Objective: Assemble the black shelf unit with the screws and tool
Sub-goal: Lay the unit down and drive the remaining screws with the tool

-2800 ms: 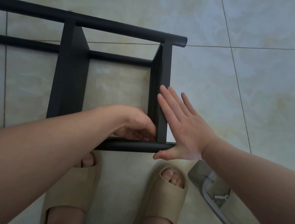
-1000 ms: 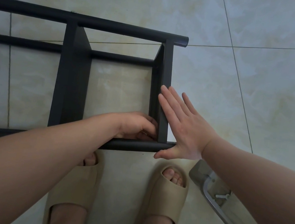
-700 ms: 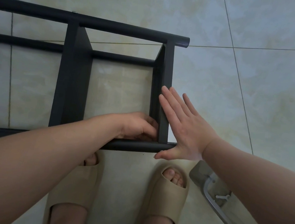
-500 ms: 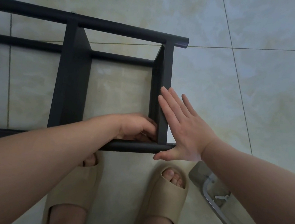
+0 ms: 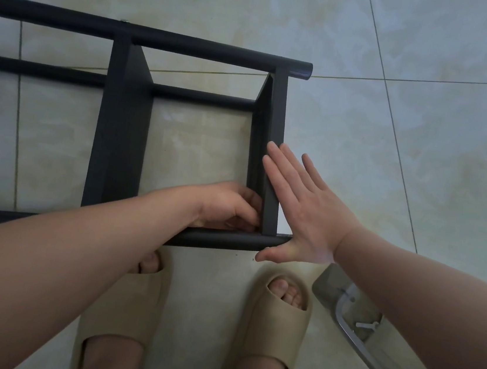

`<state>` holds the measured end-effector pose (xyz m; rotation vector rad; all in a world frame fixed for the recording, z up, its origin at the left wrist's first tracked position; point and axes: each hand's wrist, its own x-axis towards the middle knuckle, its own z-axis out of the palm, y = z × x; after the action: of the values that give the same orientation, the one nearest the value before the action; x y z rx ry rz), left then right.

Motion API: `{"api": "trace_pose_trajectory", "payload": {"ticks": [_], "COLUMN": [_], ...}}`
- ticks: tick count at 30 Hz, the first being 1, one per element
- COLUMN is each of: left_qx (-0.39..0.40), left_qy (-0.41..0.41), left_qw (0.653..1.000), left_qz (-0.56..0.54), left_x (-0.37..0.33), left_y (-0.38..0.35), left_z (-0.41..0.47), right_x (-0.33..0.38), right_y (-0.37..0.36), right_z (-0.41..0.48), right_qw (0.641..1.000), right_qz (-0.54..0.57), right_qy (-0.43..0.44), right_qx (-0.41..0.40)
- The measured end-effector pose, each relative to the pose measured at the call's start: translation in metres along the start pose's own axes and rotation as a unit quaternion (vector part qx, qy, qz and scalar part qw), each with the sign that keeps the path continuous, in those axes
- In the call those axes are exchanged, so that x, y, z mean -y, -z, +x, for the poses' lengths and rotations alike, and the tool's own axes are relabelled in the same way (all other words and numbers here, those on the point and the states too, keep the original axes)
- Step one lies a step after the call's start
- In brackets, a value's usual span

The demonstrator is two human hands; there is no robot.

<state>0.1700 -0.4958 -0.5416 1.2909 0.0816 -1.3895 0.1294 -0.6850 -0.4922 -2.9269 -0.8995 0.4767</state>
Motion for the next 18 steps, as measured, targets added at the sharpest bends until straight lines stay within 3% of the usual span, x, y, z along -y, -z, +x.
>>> {"api": "trace_pose_trajectory", "payload": {"ticks": [8, 18], "left_qx": [-0.019, 0.0], "left_qy": [0.01, 0.007], "left_qw": [0.997, 1.0], "left_qz": [0.074, 0.011], "left_x": [0.0033, -0.0023], "left_y": [-0.0019, -0.0012], "left_z": [-0.0022, -0.0019], "right_x": [0.0022, 0.0], "right_y": [-0.0002, -0.0004], "right_z": [-0.0012, 0.0002], "right_qw": [1.0, 1.0], "right_qz": [0.003, 0.0], "right_qy": [0.0, 0.001], "right_qx": [0.002, 0.003]}}
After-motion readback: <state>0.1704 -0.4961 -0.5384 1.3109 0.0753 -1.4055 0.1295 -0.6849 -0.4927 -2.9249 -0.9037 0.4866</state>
